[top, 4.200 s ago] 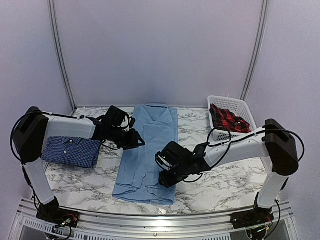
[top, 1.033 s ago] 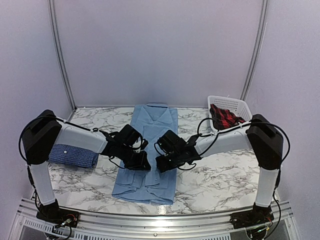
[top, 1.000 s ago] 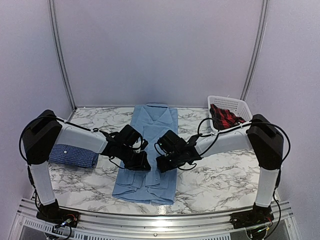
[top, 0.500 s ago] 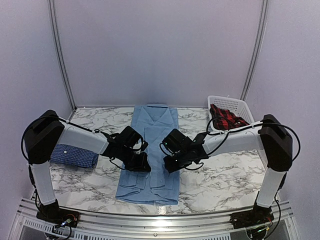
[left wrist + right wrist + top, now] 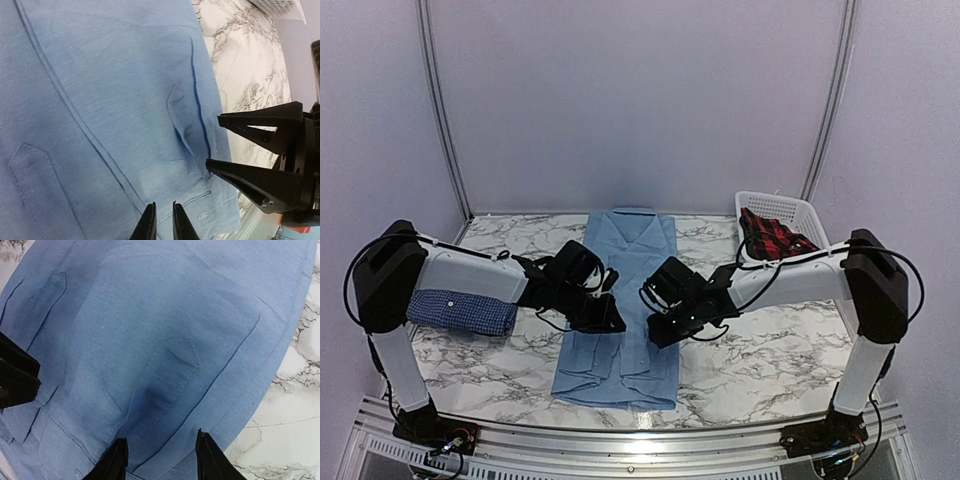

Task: Fold and stack the long sleeve shirts
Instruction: Adjust the sleeve of the rectangle-folded shirt.

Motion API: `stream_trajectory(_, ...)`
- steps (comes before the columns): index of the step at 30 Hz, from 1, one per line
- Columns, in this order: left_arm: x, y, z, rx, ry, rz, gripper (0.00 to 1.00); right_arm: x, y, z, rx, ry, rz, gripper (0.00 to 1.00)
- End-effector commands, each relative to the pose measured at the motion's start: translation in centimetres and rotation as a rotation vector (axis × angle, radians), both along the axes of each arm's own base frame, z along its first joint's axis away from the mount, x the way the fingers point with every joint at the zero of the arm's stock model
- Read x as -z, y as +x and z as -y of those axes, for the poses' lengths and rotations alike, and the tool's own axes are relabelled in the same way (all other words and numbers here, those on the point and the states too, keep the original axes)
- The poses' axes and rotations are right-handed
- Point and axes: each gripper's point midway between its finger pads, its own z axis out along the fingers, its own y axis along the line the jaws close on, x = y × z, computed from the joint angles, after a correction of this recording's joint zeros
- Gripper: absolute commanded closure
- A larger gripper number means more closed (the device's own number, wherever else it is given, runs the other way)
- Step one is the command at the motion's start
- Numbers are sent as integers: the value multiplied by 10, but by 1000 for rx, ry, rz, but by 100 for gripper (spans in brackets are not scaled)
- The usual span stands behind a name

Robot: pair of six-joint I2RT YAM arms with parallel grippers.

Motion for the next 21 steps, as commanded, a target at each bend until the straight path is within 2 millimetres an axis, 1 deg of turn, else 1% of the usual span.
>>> stream_trajectory(1, -14, -6, 13, 56, -21, 21, 86, -14, -18, -9, -64, 58, -12, 56)
stream_trajectory(4, -17, -11, 19, 78, -31, 25, 85, -8, -35, -9, -88, 39, -23, 55)
stream_trajectory(6, -21, -14, 20, 85, -32, 37, 82, -5, -44, -10, -97, 43, -33, 55)
stream_trajectory(8, -23, -17, 17, 83, -30, 42, 82, -1, -49, -11, -100, 36, -39, 55)
stream_trajectory(12, -22, -20, 8, 67, -17, 48, 81, -1, -53, -19, -115, 47, -37, 55)
stream_trajectory(16, -22, -23, 3, 58, -8, 53, 81, -11, -54, -33, -129, 77, -20, 55)
stream_trajectory(18, -22, -25, 1, 56, -5, 56, 79, -13, -53, -38, -130, 89, -20, 52)
stream_trajectory(21, -22, -29, 0, 66, -4, 59, 76, -10, -51, -42, -123, 85, -25, 48)
